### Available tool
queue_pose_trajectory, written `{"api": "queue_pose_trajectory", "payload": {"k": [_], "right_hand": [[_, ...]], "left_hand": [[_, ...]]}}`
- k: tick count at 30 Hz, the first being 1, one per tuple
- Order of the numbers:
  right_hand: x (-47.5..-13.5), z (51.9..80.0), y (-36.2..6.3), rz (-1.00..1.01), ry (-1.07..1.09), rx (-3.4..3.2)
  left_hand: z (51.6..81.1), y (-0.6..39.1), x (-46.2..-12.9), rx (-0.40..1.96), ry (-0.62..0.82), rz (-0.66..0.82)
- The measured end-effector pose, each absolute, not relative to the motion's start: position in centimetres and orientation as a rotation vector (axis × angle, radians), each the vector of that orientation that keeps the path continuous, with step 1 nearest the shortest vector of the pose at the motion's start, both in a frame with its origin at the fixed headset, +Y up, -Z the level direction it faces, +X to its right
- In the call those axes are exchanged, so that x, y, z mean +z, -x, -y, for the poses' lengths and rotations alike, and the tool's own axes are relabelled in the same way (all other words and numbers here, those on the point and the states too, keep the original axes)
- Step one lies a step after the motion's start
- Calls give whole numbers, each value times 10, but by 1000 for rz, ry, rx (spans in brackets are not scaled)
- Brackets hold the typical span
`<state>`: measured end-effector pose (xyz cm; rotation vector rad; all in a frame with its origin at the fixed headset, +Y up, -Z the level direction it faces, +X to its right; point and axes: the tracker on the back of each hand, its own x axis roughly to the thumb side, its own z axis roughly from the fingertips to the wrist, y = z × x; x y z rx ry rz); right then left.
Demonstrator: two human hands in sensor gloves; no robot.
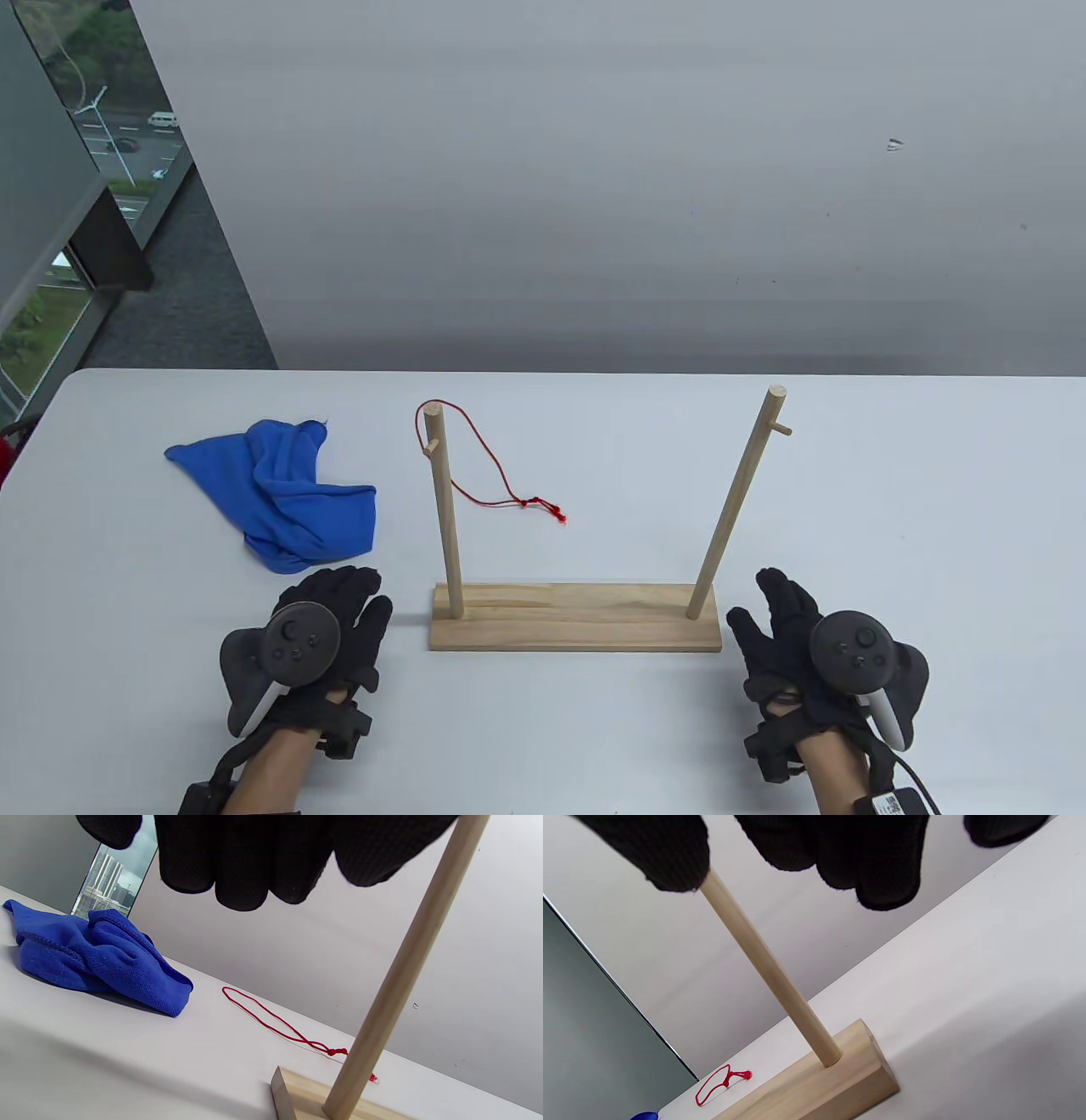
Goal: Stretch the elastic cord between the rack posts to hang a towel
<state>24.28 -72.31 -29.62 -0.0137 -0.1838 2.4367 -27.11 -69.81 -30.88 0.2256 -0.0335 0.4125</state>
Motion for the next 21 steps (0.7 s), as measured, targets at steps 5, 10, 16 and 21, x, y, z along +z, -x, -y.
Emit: {"api": "queue_pose_trajectory", "payload": {"k": [5,10,16,21], "right_hand": [[-295,720,-241,212,-13,2462],[-293,715,-242,246,-14,2525],[-292,715,-246,253,15,2505],[-292,714,-247,255,25,2505]], "left_hand": [[683,275,-314,425,-236,31],[663,279,-325,470,-247,46],[640,284,-346,433,-277,95],[629,274,-372,399,-269,169]]}}
